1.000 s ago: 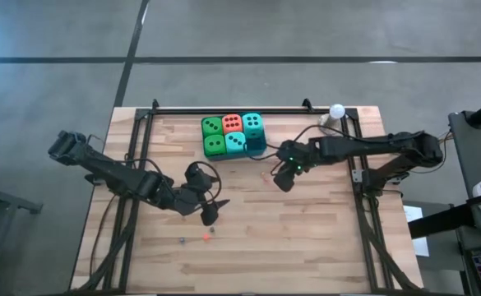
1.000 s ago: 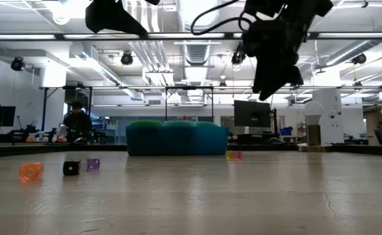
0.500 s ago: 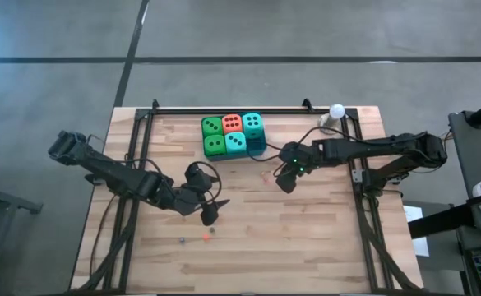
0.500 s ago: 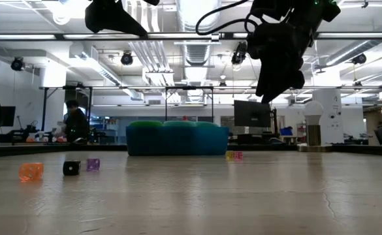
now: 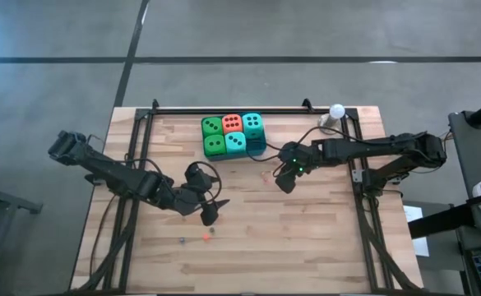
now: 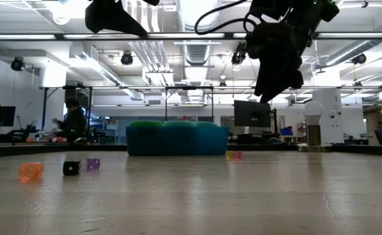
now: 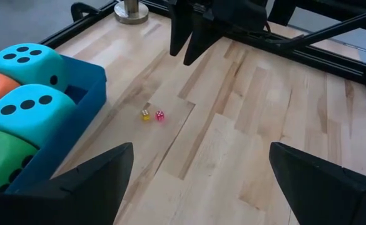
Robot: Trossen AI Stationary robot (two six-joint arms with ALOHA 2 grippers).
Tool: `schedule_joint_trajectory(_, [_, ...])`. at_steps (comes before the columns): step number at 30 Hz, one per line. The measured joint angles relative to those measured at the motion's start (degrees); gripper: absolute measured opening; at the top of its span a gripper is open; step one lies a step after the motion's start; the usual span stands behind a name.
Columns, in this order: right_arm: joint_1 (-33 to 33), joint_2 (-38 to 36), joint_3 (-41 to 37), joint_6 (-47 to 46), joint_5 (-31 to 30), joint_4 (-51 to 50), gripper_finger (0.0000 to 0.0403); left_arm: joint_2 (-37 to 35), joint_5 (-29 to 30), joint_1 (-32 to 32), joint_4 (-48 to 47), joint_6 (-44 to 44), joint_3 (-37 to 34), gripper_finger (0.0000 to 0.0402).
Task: Pick & Place Dice
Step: Put the small red dice into the blue bin
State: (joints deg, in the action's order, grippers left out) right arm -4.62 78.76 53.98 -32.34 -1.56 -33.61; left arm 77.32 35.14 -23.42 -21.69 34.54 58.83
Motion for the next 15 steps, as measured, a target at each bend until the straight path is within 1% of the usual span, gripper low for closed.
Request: schedule_joint_trajectory(15, [0.0, 0.0, 0.0, -0.78, 0.0, 0.03, 0.0182, 0.0, 0.0, 0.0, -0.02, 0.0, 0.0, 0.0378])
